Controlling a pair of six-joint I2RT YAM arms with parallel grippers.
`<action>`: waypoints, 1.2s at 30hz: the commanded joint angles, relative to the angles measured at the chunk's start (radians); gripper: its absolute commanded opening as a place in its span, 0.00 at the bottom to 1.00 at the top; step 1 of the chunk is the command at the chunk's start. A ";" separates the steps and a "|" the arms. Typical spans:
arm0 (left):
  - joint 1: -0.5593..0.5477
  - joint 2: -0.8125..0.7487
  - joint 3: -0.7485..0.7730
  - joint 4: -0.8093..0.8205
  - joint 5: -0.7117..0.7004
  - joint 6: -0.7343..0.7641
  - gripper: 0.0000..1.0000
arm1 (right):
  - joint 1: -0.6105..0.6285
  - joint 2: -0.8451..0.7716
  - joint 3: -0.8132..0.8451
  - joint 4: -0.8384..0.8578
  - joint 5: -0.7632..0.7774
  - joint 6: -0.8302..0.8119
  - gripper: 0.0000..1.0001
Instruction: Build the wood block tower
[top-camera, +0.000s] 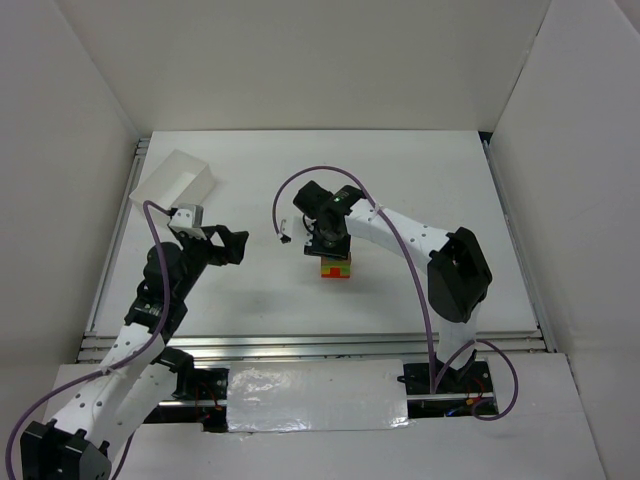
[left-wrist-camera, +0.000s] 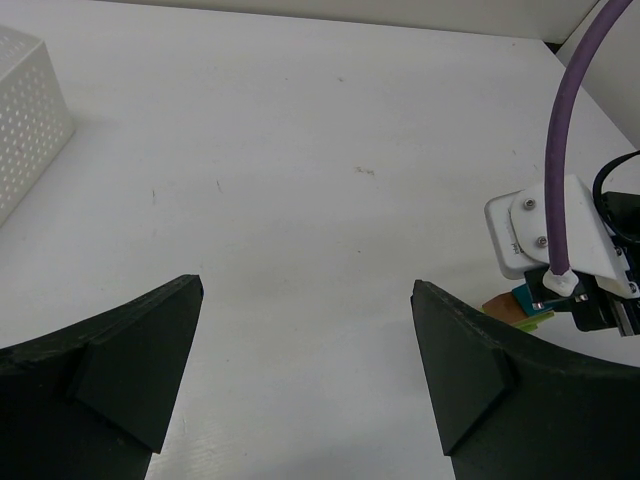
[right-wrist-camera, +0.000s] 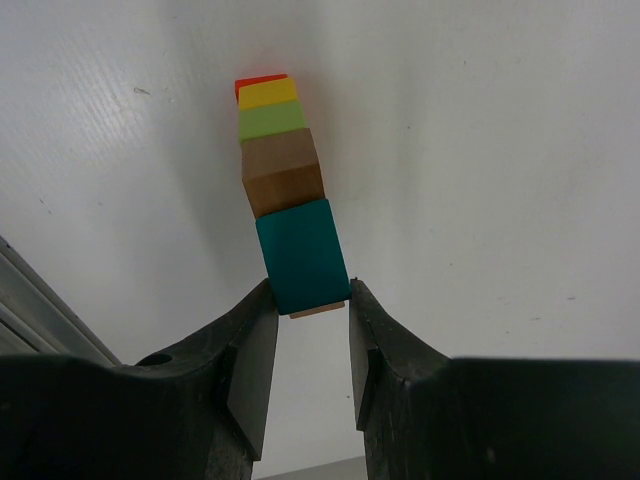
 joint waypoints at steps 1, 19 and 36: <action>-0.001 0.001 0.011 0.037 -0.006 -0.012 0.99 | 0.006 -0.021 0.011 0.032 0.003 0.007 0.36; -0.001 0.003 0.004 0.045 0.019 -0.002 0.99 | 0.016 -0.031 0.017 0.026 0.001 0.001 0.55; -0.001 0.009 0.004 0.051 0.031 0.002 0.99 | 0.019 -0.031 0.028 0.026 0.001 0.003 0.54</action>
